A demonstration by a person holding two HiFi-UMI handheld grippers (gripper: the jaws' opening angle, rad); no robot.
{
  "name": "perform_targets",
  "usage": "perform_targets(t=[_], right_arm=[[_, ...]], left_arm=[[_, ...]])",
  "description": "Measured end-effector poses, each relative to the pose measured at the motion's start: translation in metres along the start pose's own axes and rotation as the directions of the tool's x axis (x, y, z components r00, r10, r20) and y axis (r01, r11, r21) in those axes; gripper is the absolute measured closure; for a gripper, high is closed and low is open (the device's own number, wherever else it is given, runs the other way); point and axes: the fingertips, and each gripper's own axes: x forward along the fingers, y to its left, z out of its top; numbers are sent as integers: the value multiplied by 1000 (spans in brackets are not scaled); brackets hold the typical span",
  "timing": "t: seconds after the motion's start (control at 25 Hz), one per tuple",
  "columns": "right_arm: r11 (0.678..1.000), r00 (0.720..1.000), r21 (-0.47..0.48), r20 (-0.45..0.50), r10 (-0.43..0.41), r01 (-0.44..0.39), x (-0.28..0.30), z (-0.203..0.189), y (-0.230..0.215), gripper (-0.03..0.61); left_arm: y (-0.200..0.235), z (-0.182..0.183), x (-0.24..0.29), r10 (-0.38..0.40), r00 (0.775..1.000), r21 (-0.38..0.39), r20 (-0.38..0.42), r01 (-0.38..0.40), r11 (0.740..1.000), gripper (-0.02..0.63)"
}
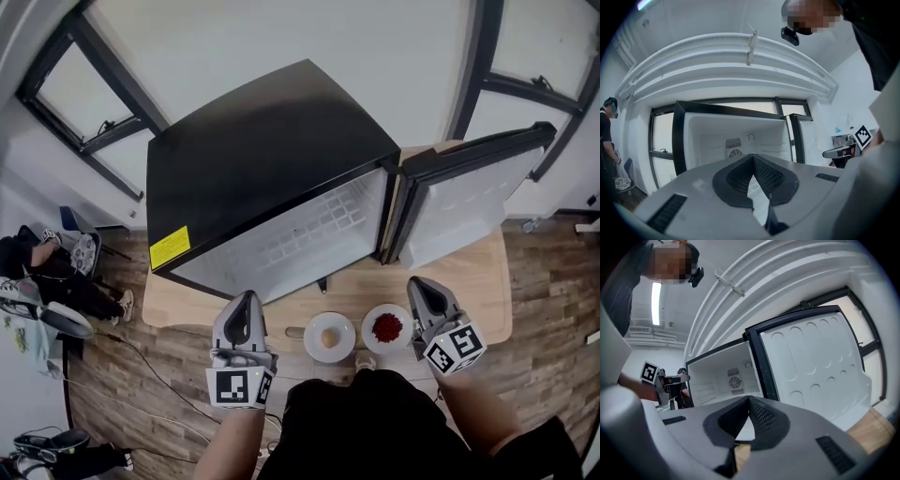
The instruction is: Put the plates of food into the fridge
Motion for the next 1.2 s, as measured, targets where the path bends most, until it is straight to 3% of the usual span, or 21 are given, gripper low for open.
perform_targets(t=[0.28,0.48,0.68,0.8,0.88,1.0,1.2], right_arm=[[993,993,8,30,-118,118,-24,6,-19,557],[966,965,15,28,-259,259,-58,4,-33,557],[908,908,47,34,-418,416,-105,-3,-38,557],[889,885,113,98,-455,445,-130,-10,-43,557],[868,866,136,99,-491,477,-147,-21,-39,556],[818,820,177,80,-566,547,-176,-42,-39,557],[731,750,289,63,-659,618,-213,-79,-46,555]], left_arm=[[-21,0,29,-123,992,16,18,123,992,610],[-37,13,49,-237,970,23,57,236,972,609],[-59,17,60,-367,927,39,75,365,930,610],[-74,7,69,-419,906,15,67,419,908,609],[-89,5,72,-476,876,-1,69,478,879,611],[-117,-2,77,-556,828,7,70,557,831,610],[-154,-10,85,-624,778,24,66,624,781,611]])
